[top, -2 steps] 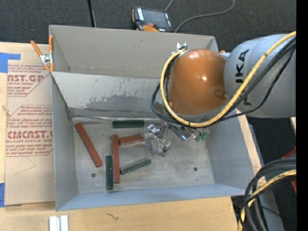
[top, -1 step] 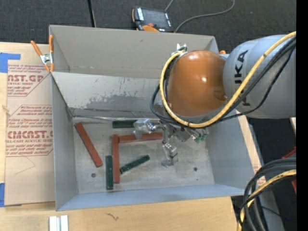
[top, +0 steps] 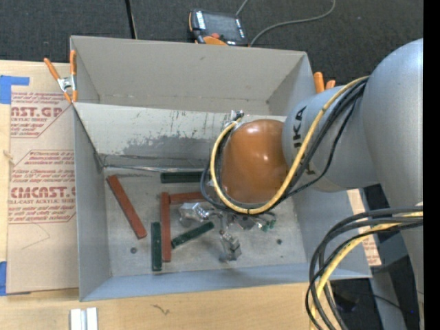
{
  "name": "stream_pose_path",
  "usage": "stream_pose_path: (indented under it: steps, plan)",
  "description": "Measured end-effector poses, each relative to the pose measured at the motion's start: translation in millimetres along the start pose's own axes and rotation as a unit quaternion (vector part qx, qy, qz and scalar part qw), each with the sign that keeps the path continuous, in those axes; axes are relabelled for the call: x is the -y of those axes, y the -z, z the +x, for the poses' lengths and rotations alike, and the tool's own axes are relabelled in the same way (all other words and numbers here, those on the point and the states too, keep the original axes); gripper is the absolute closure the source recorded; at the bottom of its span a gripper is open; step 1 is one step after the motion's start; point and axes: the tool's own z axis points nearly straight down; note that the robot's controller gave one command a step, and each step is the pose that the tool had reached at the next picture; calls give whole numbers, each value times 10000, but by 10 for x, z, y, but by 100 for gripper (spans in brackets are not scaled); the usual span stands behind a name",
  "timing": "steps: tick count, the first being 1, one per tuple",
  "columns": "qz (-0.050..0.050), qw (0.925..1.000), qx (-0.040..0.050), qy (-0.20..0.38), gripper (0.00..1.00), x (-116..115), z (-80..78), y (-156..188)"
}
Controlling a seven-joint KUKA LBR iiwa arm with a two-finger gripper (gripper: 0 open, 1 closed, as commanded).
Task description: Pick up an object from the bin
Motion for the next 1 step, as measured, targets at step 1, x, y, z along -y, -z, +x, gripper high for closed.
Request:
stream_pose_path:
  steps: [1]
  plan:
    - [19,10000,27,-5,100,12,-18,51]
